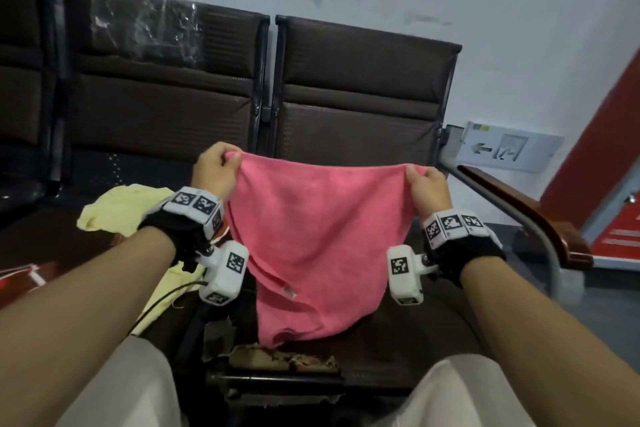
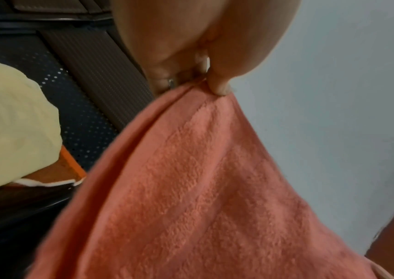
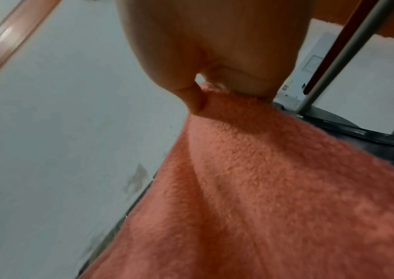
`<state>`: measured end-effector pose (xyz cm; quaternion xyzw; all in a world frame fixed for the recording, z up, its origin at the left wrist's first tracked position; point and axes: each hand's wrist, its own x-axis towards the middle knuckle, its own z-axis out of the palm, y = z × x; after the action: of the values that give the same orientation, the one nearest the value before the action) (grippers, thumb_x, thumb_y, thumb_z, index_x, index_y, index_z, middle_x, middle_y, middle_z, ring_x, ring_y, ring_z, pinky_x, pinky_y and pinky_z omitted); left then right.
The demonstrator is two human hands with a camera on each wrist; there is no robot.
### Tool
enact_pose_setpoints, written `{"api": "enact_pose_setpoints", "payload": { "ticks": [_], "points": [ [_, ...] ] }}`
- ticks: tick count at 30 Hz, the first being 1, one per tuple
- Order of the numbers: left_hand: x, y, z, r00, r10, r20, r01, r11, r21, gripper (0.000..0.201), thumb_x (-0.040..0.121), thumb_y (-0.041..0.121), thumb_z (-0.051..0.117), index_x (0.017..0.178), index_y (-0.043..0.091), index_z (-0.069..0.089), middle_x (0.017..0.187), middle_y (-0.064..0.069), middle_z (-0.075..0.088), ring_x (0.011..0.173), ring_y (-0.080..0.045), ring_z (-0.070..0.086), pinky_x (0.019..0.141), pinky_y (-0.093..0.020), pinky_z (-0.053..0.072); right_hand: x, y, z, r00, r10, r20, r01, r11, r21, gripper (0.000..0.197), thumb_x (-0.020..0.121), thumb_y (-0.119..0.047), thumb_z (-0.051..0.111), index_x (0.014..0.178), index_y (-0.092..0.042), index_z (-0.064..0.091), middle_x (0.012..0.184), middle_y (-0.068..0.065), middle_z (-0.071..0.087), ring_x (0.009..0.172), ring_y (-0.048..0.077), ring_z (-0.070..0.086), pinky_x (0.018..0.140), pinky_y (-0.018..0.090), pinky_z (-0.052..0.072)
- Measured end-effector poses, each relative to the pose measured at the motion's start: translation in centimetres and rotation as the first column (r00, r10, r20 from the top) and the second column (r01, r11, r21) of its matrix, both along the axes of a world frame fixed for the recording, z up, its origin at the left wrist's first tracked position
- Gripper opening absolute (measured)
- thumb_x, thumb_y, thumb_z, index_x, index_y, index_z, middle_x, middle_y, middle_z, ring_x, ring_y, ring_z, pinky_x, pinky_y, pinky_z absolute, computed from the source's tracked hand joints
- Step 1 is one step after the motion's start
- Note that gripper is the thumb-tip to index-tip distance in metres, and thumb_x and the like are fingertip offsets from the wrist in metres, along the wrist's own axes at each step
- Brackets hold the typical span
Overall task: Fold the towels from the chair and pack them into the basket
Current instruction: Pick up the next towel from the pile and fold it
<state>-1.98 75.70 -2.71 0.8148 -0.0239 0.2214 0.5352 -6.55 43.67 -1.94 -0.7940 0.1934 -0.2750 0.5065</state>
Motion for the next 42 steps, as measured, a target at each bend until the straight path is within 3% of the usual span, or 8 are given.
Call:
{"api": "enact_pose_setpoints", "payload": {
  "ticks": [6, 13, 17, 21, 25, 30, 37, 42],
  "points": [
    [1.2, -2.0, -5.4, 0.975, -0.161, -0.154, 0.168, 0.985, 0.038, 0.012, 0.089, 0.017, 0.056, 0.088, 0.017, 0.068, 0.095, -0.008, 0.071, 0.095, -0.025, 0.064, 0.089, -0.039, 0.05, 1.2, 0.8, -5.9, 0.984, -0.073, -0.161, 0.059, 0.994, -0.09, 0.015, 0.086, -0.027, 0.062, 0.089, -0.013, 0.066, 0.094, 0.008, 0.067, 0.095, 0.025, 0.06, 0.088, 0.032, 0.044],
    [0.6, -4.9, -7.6, 0.934, -0.295, -0.203, 0.225, 0.924, -0.31, 0.009, 0.084, 0.01, 0.066, 0.085, 0.018, 0.07, 0.085, -0.006, 0.068, 0.083, -0.016, 0.061, 0.084, -0.033, 0.049, 2.6, 4.1, -8.8, 0.995, 0.089, -0.039, -0.078, 0.973, 0.218, 0.026, 0.079, 0.001, 0.054, 0.071, -0.02, 0.069, 0.082, -0.001, 0.069, 0.082, 0.013, 0.059, 0.078, 0.025, 0.05],
    [0.4, -5.5, -7.6, 0.911, -0.345, -0.225, 0.261, 0.906, -0.335, 0.012, 0.089, 0.013, 0.062, 0.096, 0.011, 0.071, 0.096, -0.01, 0.069, 0.089, -0.019, 0.062, 0.09, -0.039, 0.05, 2.4, 7.0, -7.0, 0.941, 0.312, 0.131, -0.336, 0.823, 0.459, 0.03, 0.08, 0.002, 0.048, 0.07, -0.011, 0.073, 0.063, -0.003, 0.067, 0.055, 0.008, 0.056, 0.048, 0.017, 0.043],
    [0.9, -5.0, -8.1, 0.872, -0.401, -0.279, 0.296, 0.888, -0.352, 0.024, 0.098, 0.013, 0.044, 0.092, 0.017, 0.067, 0.096, -0.02, 0.06, 0.085, -0.029, 0.051, 0.08, -0.046, 0.044, 2.2, 8.6, -7.5, 0.827, 0.56, 0.052, -0.47, 0.636, 0.612, 0.031, 0.086, 0.003, 0.038, 0.09, -0.008, 0.066, 0.08, 0.01, 0.061, 0.069, 0.016, 0.055, 0.06, 0.024, 0.049],
    [1.1, -4.5, -8.4, 0.895, -0.356, -0.268, 0.29, 0.922, -0.256, 0.024, 0.098, 0.014, 0.044, 0.09, 0.023, 0.065, 0.109, -0.016, 0.066, 0.102, -0.035, 0.062, 0.097, -0.053, 0.047, 1.5, 7.8, -8.8, 0.744, 0.613, -0.267, -0.628, 0.777, 0.034, 0.023, 0.092, 0.001, 0.047, 0.087, -0.018, 0.059, 0.084, 0.014, 0.063, 0.077, 0.022, 0.059, 0.081, 0.039, 0.052],
    [0.5, -5.1, -8.7, 0.906, -0.353, -0.234, 0.338, 0.936, -0.104, 0.017, 0.095, 0.019, 0.051, 0.095, 0.022, 0.067, 0.1, -0.004, 0.07, 0.098, -0.022, 0.065, 0.093, -0.048, 0.05, 1.1, 7.3, -8.3, 0.791, 0.541, -0.287, -0.61, 0.66, -0.439, 0.016, 0.082, -0.013, 0.065, 0.073, -0.026, 0.064, 0.082, -0.004, 0.062, 0.074, 0.006, 0.056, 0.077, 0.024, 0.046],
    [-0.5, -6.0, -8.2, 0.889, -0.428, -0.165, 0.415, 0.903, -0.111, 0.017, 0.094, 0.012, 0.053, 0.096, 0.016, 0.07, 0.097, -0.003, 0.072, 0.094, -0.016, 0.067, 0.092, -0.041, 0.052, 1.1, 8.8, -7.6, 0.794, 0.607, -0.042, -0.602, 0.774, -0.194, 0.012, 0.083, -0.02, 0.071, 0.074, -0.017, 0.064, 0.07, 0.004, 0.066, 0.065, 0.014, 0.058, 0.068, 0.041, 0.051],
    [-1.7, -6.6, -7.3, 0.821, -0.526, -0.224, 0.452, 0.837, -0.309, 0.014, 0.092, 0.012, 0.057, 0.09, 0.014, 0.071, 0.079, -0.008, 0.068, 0.061, -0.009, 0.061, 0.053, -0.022, 0.048, 1.5, 9.3, -7.9, 0.827, 0.562, -0.033, -0.552, 0.798, -0.241, 0.013, 0.073, -0.029, 0.08, 0.072, -0.023, 0.069, 0.072, -0.006, 0.069, 0.069, 0.004, 0.062, 0.07, 0.027, 0.051]
  ]
}}
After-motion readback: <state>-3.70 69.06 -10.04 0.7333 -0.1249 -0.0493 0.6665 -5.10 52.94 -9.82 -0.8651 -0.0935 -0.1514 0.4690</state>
